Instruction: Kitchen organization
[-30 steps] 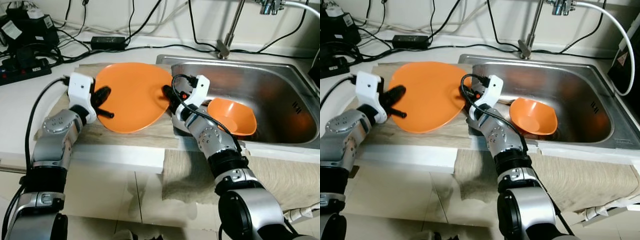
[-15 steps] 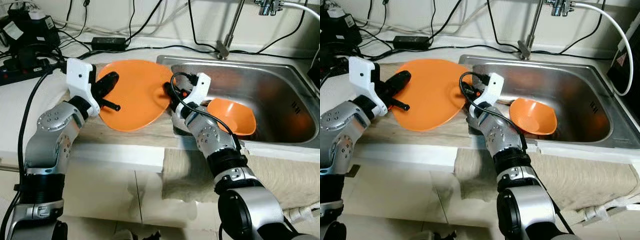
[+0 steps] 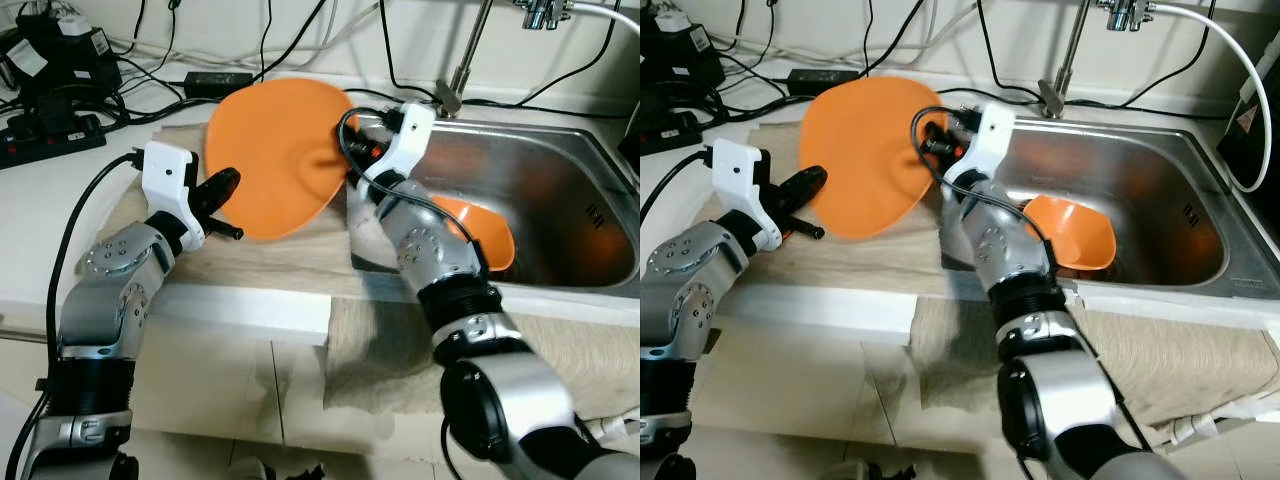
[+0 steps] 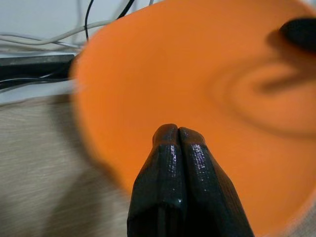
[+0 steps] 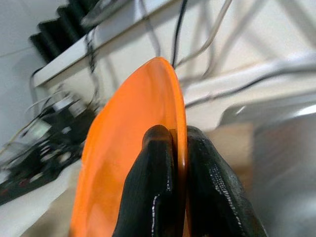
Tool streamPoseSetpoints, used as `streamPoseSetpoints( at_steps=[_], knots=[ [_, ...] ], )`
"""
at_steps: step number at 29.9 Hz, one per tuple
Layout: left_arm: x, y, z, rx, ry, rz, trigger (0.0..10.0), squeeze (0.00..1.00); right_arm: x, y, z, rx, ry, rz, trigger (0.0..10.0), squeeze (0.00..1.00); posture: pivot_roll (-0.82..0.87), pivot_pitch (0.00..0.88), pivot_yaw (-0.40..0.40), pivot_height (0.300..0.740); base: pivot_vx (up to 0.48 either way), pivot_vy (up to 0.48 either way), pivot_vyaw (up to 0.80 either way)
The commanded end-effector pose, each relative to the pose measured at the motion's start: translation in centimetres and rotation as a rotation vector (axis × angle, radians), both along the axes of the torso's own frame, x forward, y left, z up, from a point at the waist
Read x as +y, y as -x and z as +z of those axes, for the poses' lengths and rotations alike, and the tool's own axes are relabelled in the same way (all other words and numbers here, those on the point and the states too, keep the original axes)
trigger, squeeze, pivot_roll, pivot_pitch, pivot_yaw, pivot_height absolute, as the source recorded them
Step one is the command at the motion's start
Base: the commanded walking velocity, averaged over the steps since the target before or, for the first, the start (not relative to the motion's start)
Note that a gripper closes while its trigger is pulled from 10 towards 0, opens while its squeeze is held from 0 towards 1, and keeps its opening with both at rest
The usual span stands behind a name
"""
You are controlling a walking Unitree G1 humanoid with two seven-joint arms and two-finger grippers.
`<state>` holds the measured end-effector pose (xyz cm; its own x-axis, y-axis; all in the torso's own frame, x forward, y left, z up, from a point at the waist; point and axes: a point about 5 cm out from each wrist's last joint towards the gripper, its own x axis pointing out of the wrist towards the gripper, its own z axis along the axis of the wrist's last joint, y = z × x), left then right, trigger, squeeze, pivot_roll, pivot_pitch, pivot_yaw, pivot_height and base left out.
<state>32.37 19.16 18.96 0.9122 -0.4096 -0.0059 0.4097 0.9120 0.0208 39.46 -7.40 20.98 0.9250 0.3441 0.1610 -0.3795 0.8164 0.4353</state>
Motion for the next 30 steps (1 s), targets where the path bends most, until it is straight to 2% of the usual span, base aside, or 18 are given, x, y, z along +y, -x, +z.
streamPoseSetpoints(
  at_steps=[1,2,6,9,11,14,16,17,21,30],
  knots=[
    [-0.3,0.0,-0.4,0.008,0.001,0.004,10.0,0.00,-2.0,-0.7,1.9,-0.055,0.001,-0.077,0.0,0.00,0.10,0.000,-0.009,0.740,0.000,0.000,0.00],
    [-0.3,0.0,-0.4,0.008,0.001,0.004,10.0,0.00,-2.0,-0.7,1.9,-0.055,0.001,-0.077,0.0,0.00,0.10,0.000,-0.009,0.740,0.000,0.000,0.00],
    [-0.4,-0.1,-0.5,0.011,0.002,0.000,10.0,0.00,-3.7,-1.3,3.4,-0.092,0.007,-0.125,0.0,0.00,0.10,0.000,-0.006,0.740,0.000,0.000,0.00],
    [-0.3,-0.2,-0.5,0.009,0.000,0.000,10.0,0.00,-5.1,-1.7,4.0,-0.093,0.007,-0.170,0.0,0.00,0.09,0.000,-0.005,0.740,0.000,0.000,0.00],
    [-0.2,-0.3,-0.5,0.009,0.000,0.005,10.0,0.00,-7.1,-2.1,4.3,-0.079,0.000,-0.235,0.0,0.00,0.09,0.000,-0.005,0.740,0.000,0.000,0.00],
    [-0.2,-0.3,-0.5,0.010,0.002,0.007,10.0,0.00,-8.1,-2.1,4.2,-0.073,0.005,-0.268,0.0,0.00,0.09,0.000,-0.005,0.740,0.000,0.000,0.00],
    [-0.2,-0.3,-0.7,0.016,0.002,0.006,10.0,0.00,-9.8,-2.1,3.4,-0.038,0.010,-0.333,0.0,0.00,0.09,0.000,-0.004,0.740,0.000,0.000,0.00],
    [-0.2,-0.3,-0.7,0.018,0.001,0.006,10.0,0.00,-10.2,-2.1,3.2,-0.028,0.010,-0.344,0.0,0.00,0.09,0.000,-0.002,0.740,0.000,0.000,0.00],
    [-0.2,-0.4,-0.8,0.020,0.001,0.005,10.0,0.00,-10.9,-2.0,2.5,-0.003,0.011,-0.368,0.0,0.00,0.09,0.000,0.000,0.740,0.000,0.000,0.00],
    [0.0,-0.6,-0.6,0.020,-0.006,0.005,10.0,0.00,-13.1,-1.4,-0.5,0.091,0.080,-0.453,0.0,0.00,0.08,0.005,0.010,0.740,0.000,0.000,0.00]
  ],
)
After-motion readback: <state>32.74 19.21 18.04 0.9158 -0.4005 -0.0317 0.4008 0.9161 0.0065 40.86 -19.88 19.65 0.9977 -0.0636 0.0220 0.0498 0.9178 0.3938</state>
